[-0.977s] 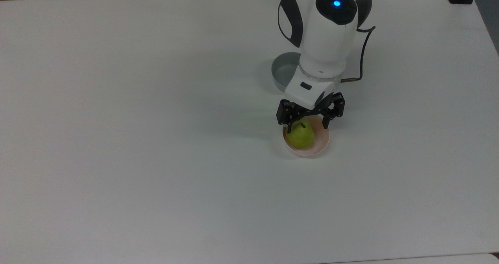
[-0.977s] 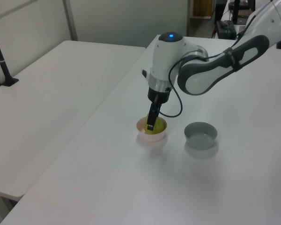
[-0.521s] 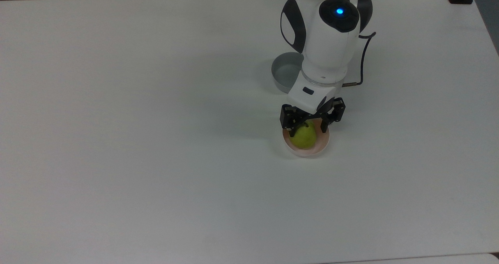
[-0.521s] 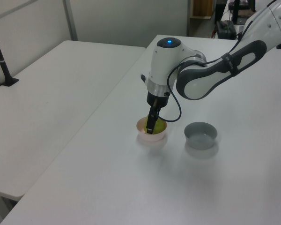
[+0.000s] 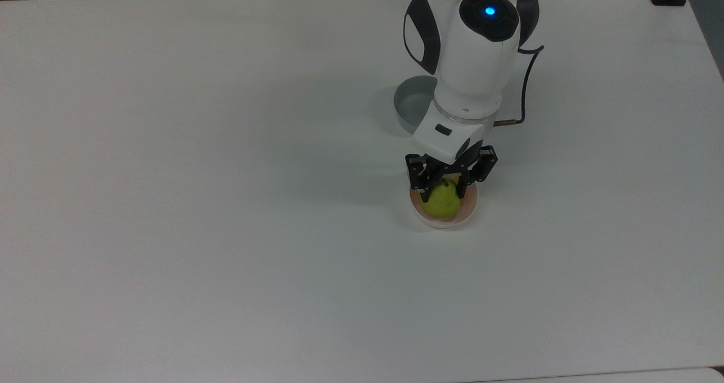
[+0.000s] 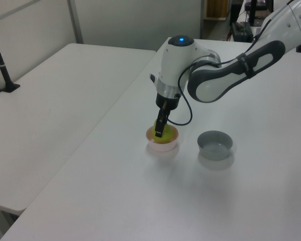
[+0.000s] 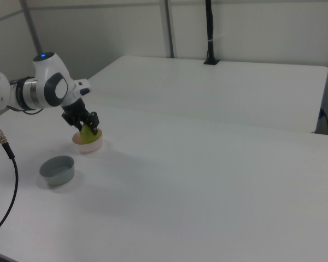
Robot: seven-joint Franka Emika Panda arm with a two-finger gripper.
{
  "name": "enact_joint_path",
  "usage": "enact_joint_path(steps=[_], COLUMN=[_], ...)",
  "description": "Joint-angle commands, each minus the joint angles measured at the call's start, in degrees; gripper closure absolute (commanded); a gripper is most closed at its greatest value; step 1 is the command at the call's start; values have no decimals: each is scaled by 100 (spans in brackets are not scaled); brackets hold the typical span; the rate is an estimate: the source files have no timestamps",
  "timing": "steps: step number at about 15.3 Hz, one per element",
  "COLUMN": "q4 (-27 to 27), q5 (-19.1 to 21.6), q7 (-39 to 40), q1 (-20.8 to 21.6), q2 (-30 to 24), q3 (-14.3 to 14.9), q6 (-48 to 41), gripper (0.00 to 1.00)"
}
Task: Pick up a pear from the bowl
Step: 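Lift the pear out of the pink bowl and carry it away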
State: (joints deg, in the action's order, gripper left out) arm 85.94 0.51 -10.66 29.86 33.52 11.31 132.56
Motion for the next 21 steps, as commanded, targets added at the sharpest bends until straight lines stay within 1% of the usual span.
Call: enact_joint_path(steps=[1, 2, 4, 6, 7, 11, 13, 14, 18, 21], q4=[116, 124, 133, 186, 195, 204, 274, 352, 538, 555], q5=[28, 37, 2, -16, -16, -16, -16, -16, -33, -174], q7=[-42, -24, 54, 326, 493, 1459, 1890, 2127, 2691, 2841], q1=[38, -128, -462, -927, -1147, -1868, -2238, -2492, -3064, -3153], q2=[-652, -923, -1197, -1435, -1514, -1778, -1875, -1884, -1718, -1490], q3=[161, 126, -23, -312, -374, -375, -375, -375, -375, -375], q6=[-28, -142, -537, -792, -1011, -1829, -2050, -2076, -1980, -1866], gripper=[93, 93, 93, 92, 92, 92, 92, 92, 91, 90])
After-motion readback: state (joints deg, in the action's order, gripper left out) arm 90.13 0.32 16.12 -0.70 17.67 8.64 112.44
